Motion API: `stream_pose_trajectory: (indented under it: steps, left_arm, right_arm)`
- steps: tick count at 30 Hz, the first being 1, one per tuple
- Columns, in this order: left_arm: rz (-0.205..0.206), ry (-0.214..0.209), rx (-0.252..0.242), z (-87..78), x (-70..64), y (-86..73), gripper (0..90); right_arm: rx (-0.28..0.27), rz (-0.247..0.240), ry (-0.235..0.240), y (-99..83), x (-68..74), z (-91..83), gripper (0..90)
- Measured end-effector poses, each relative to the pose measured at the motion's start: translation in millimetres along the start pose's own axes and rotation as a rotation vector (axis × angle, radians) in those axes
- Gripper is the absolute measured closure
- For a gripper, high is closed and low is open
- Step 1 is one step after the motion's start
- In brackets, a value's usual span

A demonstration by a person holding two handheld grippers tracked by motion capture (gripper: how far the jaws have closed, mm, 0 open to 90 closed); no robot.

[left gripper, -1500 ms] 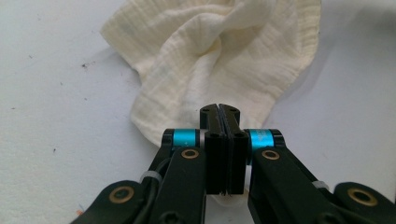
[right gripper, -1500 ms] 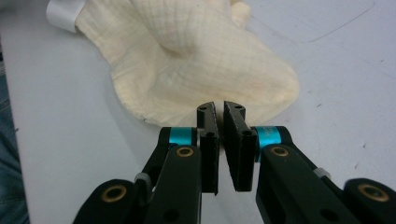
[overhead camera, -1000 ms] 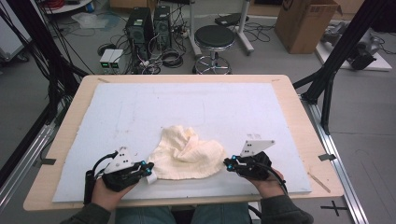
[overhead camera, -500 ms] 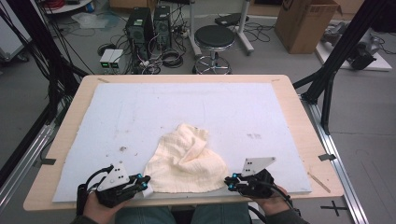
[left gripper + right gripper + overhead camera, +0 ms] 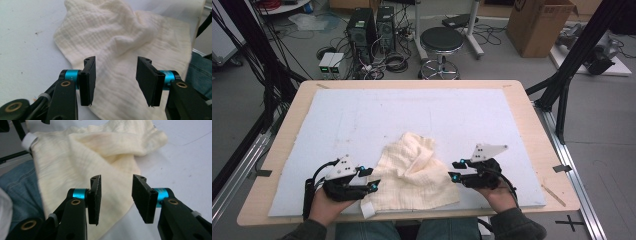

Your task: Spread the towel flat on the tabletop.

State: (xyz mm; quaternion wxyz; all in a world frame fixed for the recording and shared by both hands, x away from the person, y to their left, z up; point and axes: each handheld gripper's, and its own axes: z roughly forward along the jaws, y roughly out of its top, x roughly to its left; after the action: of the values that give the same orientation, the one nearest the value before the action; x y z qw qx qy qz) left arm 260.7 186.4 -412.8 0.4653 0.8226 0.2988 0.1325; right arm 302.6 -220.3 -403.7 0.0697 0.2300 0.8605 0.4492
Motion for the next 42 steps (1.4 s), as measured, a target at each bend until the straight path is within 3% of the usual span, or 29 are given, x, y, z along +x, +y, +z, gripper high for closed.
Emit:
stream_pose_trajectory:
  steps: [5, 10, 17, 22, 28, 33, 37, 42]
  left_arm:
    - [-0.036, 0.045, -0.019, 21.0, 21.8, 9.5, 50.1]
    - [-0.033, 0.062, 0.043, 45.4, 34.7, 17.1, 51.2]
    - [-0.031, 0.099, 0.143, 64.9, 38.1, 15.1, 54.0]
    - [-0.009, 0.090, 0.156, 68.3, 35.2, 12.7, 64.3]
    - [0.023, 0.069, 0.149, 68.7, 29.4, 11.3, 82.6]
    - [0.035, 0.084, 0.156, 67.0, 27.7, 12.5, 85.6]
    - [0.015, 0.098, 0.134, 60.7, 32.1, 13.0, 85.8]
    - [-0.013, 0.114, 0.106, 50.2, 37.2, 11.8, 85.9]
  right_arm:
    - [0.028, 0.015, 0.005, 12.1, -19.4, 27.8, 56.7]
    - [0.065, 0.002, 0.014, 18.6, -32.9, 54.0, 57.9]
    - [0.120, -0.006, 0.041, 17.0, -37.4, 69.6, 64.8]
    - [0.164, -0.027, 0.032, 15.7, -32.5, 77.6, 71.6]
    - [0.163, -0.029, 0.041, 15.4, -29.9, 77.1, 84.2]
    - [0.156, -0.029, 0.027, 14.3, -28.2, 71.6, 85.1]
    - [0.119, -0.028, 0.010, 15.7, -26.6, 59.4, 85.1]
    - [0.084, -0.019, -0.054, 15.1, -28.6, 37.1, 85.0]
